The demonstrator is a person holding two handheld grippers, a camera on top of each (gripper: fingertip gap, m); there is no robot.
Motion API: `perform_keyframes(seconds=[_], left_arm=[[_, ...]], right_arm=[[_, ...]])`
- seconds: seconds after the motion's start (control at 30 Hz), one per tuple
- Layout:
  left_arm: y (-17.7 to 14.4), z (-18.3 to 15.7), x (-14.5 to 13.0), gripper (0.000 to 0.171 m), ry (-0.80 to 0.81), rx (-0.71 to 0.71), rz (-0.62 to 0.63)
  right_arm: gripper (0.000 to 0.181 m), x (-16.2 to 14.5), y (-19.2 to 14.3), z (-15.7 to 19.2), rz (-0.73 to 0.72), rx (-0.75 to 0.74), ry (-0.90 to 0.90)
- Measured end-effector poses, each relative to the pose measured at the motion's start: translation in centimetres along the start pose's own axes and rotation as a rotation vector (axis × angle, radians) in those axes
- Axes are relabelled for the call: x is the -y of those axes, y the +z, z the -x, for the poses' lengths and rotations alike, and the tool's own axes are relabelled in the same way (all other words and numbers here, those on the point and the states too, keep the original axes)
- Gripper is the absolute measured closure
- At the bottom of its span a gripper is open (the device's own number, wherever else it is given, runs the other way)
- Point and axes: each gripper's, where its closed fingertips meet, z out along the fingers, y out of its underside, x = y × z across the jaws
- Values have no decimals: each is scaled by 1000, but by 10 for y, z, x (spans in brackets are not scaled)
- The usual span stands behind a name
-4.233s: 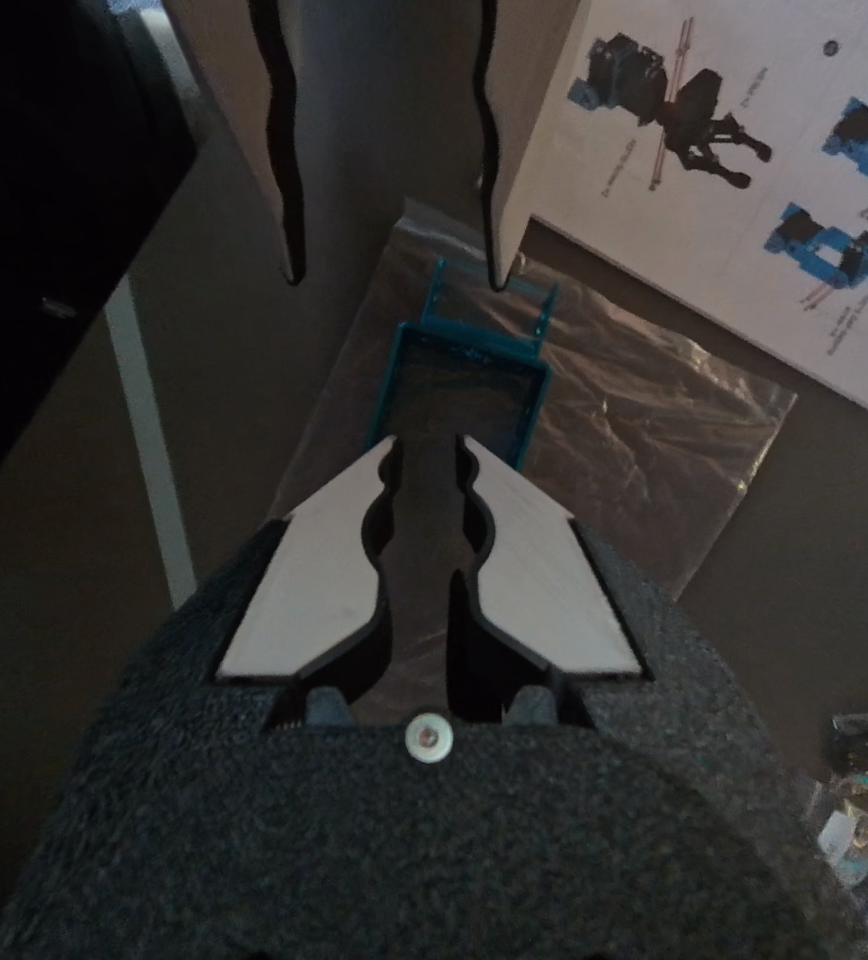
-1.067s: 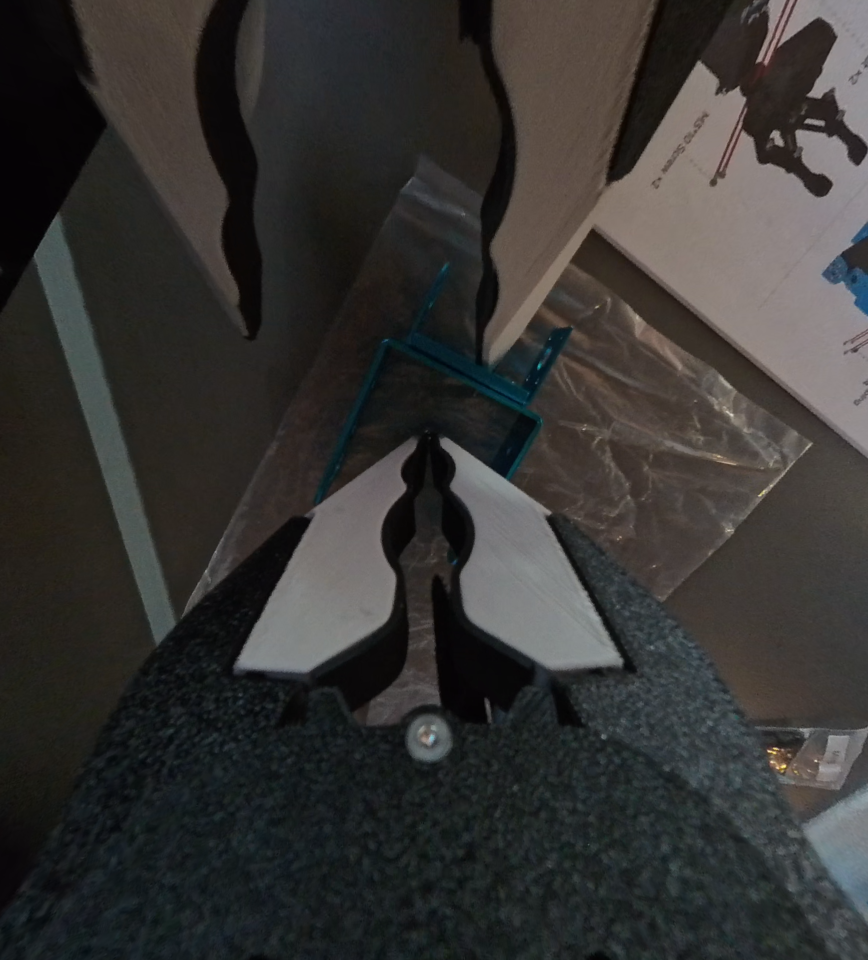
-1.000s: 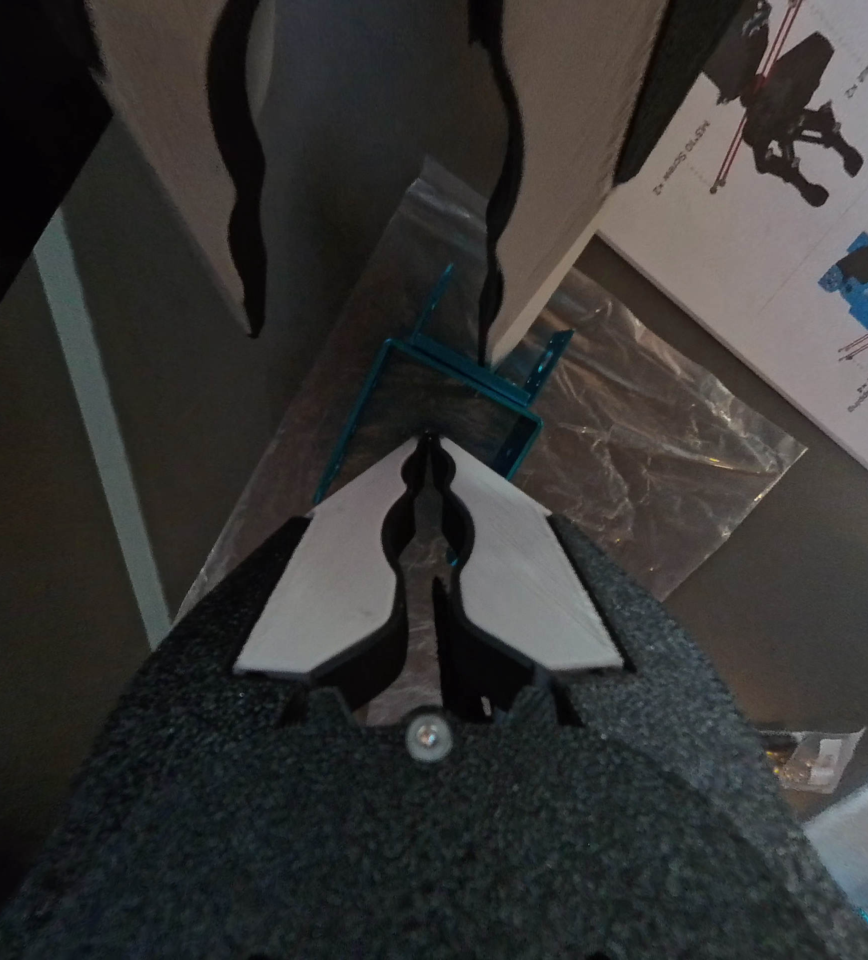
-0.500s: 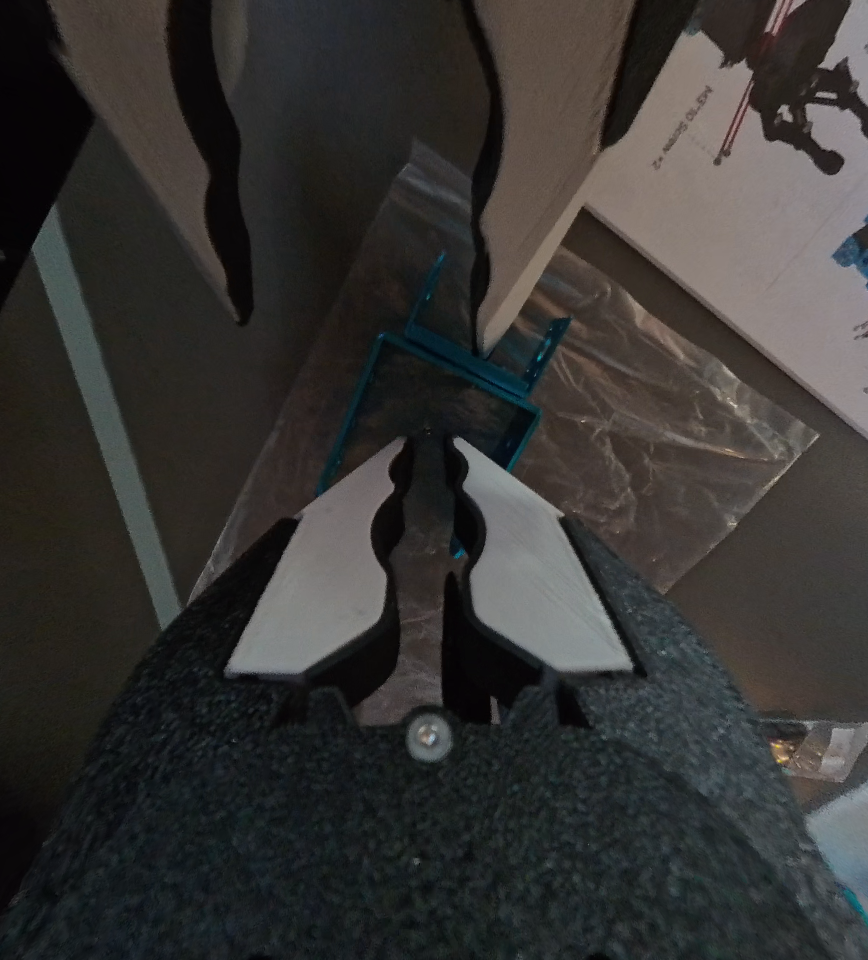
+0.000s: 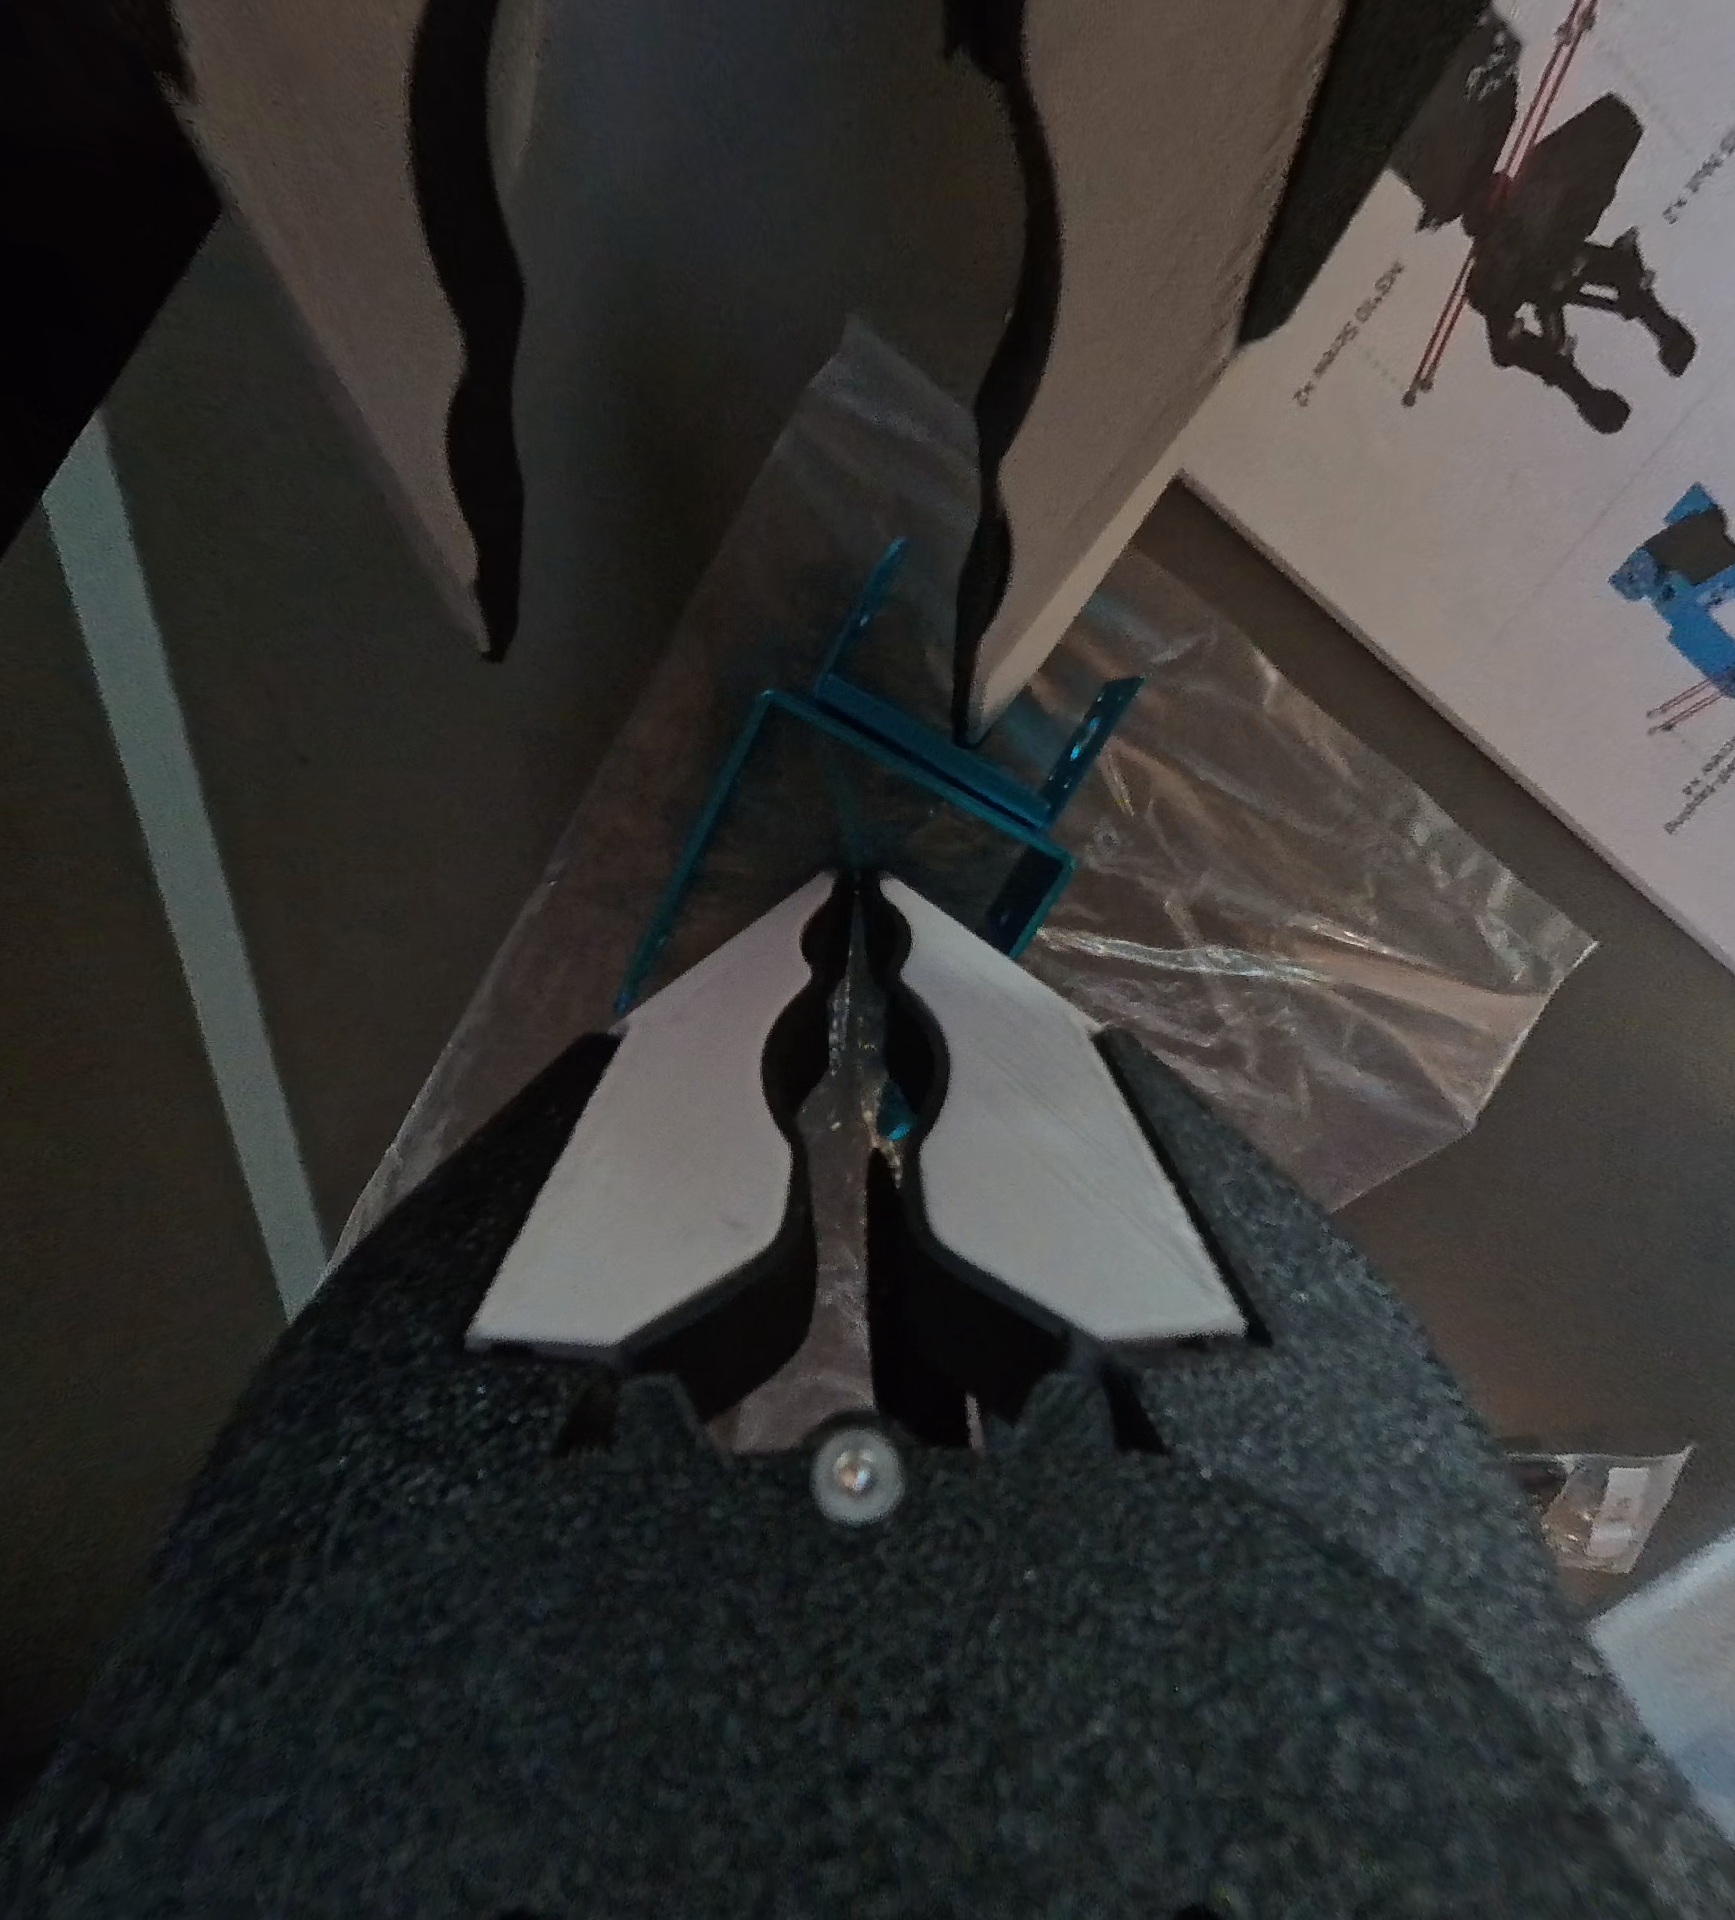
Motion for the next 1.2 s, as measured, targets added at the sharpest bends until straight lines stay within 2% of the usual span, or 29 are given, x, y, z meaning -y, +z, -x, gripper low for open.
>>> perform_keyframes(seconds=[0.43, 0.87, 1.2], left_arm=[[1, 1, 0, 100, -4, 1, 3], [3, 4, 2, 99, 6, 0, 1], [1, 1, 4, 99, 29, -4, -18]], right_arm=[[180, 2, -11, -2, -100, -61, -12], [180, 17, -18, -10, -388, -171, 18], [179, 12, -12, -14, -385, -227, 190]])
